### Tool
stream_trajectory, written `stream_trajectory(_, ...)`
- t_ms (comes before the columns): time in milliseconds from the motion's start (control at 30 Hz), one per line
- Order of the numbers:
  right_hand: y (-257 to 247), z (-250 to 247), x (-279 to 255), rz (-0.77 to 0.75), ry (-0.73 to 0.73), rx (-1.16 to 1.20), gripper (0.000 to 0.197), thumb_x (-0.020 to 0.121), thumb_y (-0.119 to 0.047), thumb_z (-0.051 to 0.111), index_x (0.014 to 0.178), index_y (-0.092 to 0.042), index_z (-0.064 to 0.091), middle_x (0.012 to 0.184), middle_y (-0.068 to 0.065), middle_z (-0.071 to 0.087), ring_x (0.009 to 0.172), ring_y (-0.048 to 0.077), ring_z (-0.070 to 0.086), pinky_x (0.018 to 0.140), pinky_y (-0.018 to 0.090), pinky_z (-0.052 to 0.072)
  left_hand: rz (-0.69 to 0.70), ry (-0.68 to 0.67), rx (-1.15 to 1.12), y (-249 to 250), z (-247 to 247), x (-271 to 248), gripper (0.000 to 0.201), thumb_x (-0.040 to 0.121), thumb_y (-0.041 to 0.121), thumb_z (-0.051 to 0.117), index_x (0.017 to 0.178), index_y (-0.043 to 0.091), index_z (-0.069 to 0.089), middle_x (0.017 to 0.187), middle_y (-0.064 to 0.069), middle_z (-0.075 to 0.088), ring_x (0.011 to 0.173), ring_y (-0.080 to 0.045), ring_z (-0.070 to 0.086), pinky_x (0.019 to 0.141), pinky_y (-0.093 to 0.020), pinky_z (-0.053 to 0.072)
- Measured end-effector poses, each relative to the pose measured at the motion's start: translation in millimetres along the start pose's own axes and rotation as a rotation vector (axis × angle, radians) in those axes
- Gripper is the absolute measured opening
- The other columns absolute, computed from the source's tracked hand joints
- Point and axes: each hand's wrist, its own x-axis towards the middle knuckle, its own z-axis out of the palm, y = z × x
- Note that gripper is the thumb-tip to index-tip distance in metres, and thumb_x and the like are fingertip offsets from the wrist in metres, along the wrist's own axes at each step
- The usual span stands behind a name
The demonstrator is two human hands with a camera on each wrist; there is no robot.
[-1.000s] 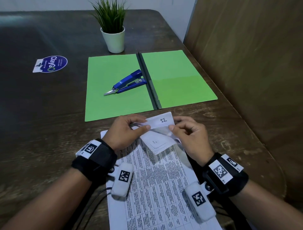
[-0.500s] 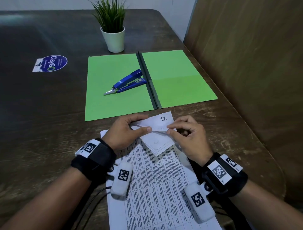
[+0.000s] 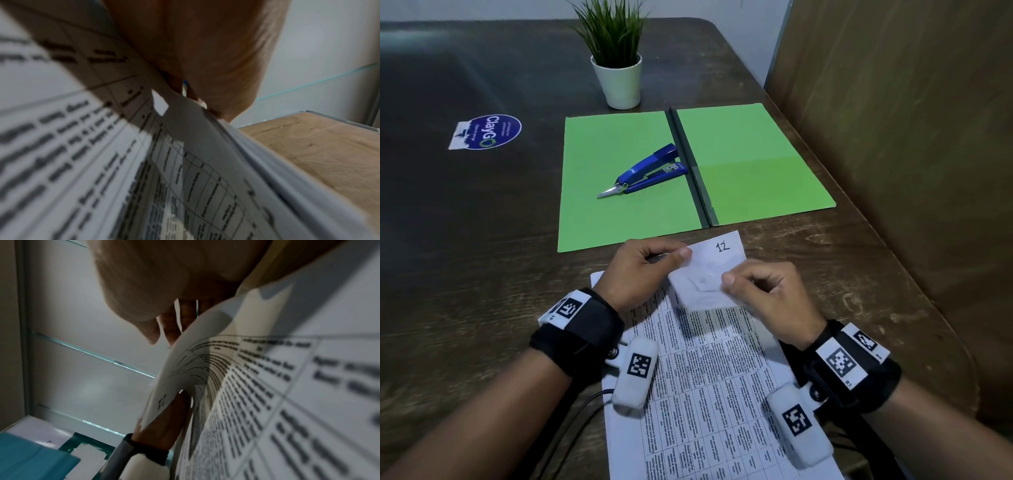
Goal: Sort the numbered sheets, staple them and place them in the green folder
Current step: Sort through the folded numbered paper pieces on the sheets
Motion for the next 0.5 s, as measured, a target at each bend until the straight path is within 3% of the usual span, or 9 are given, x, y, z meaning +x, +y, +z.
stream_trajectory(67, -3, 1, 0, 0.040, 0.029, 0.053, 0.026, 0.092, -0.032, 0.069, 0.070, -0.019, 0.073, 0.063, 0.015, 0.062, 0.052, 0.020, 0.046, 0.053, 0.024, 0.040, 0.020, 0.015, 0.032, -4, -1, 1, 0.015, 0.086, 0.014, 0.077, 0.091, 0.029, 0.079, 0.096, 0.014, 0.078, 0.095, -0.005, 0.071, 0.090, -0.027, 0.054)
stream_trajectory(133, -1, 2, 2, 0.092, 0.141, 0.102, 0.016, 0.093, -0.018, 0.068, 0.079, -0.012, 0.072, 0.061, 0.013, 0.063, 0.050, 0.015, 0.052, 0.049, 0.022, 0.042, 0.033, 0.011, 0.074, -6, -3, 1, 0.027, 0.086, 0.009, 0.077, 0.101, 0.031, 0.077, 0.101, 0.015, 0.077, 0.097, -0.004, 0.070, 0.089, -0.023, 0.053)
stream_trajectory(200, 2, 2, 5, 0.130, 0.229, 0.125, 0.002, 0.091, -0.009, 0.070, 0.092, -0.010, 0.071, 0.064, 0.012, 0.063, 0.054, 0.010, 0.058, 0.055, 0.029, 0.055, 0.025, 0.000, 0.094, -6, -3, 0, 0.033, 0.087, 0.010, 0.076, 0.110, 0.033, 0.075, 0.106, 0.014, 0.076, 0.100, -0.007, 0.070, 0.090, -0.022, 0.053)
stream_trajectory(267, 7, 0, 6, 0.155, 0.257, 0.142, 0.010, 0.090, -0.007, 0.071, 0.099, -0.012, 0.071, 0.068, 0.012, 0.061, 0.061, 0.013, 0.059, 0.072, 0.043, 0.063, 0.020, -0.004, 0.084, -5, -3, 0, 0.032, 0.087, 0.010, 0.075, 0.111, 0.032, 0.075, 0.104, 0.012, 0.077, 0.097, -0.005, 0.071, 0.089, -0.021, 0.054)
stream_trajectory(300, 9, -1, 6, 0.160, 0.262, 0.135, 0.012, 0.090, -0.007, 0.072, 0.100, -0.013, 0.071, 0.069, 0.011, 0.061, 0.062, 0.014, 0.057, 0.075, 0.044, 0.062, 0.024, -0.005, 0.079, -4, -3, -1, 0.031, 0.087, 0.010, 0.075, 0.110, 0.032, 0.075, 0.105, 0.012, 0.077, 0.097, -0.002, 0.071, 0.090, -0.020, 0.054)
stream_trajectory(367, 7, -2, 6, 0.146, 0.264, 0.098, 0.013, 0.089, -0.008, 0.073, 0.099, -0.016, 0.072, 0.072, 0.009, 0.061, 0.063, 0.014, 0.054, 0.069, 0.036, 0.058, 0.035, -0.002, 0.075, -2, -3, -1, 0.030, 0.087, 0.010, 0.075, 0.107, 0.033, 0.076, 0.106, 0.013, 0.076, 0.098, 0.002, 0.070, 0.090, -0.018, 0.053)
stream_trajectory(500, 7, -2, 7, 0.126, 0.279, 0.055, 0.015, 0.087, -0.008, 0.075, 0.097, -0.018, 0.073, 0.076, 0.008, 0.060, 0.068, 0.015, 0.052, 0.063, 0.028, 0.048, 0.027, -0.007, 0.074, -2, -4, -1, 0.029, 0.088, 0.015, 0.076, 0.109, 0.035, 0.076, 0.112, 0.013, 0.075, 0.106, 0.000, 0.068, 0.096, -0.023, 0.052)
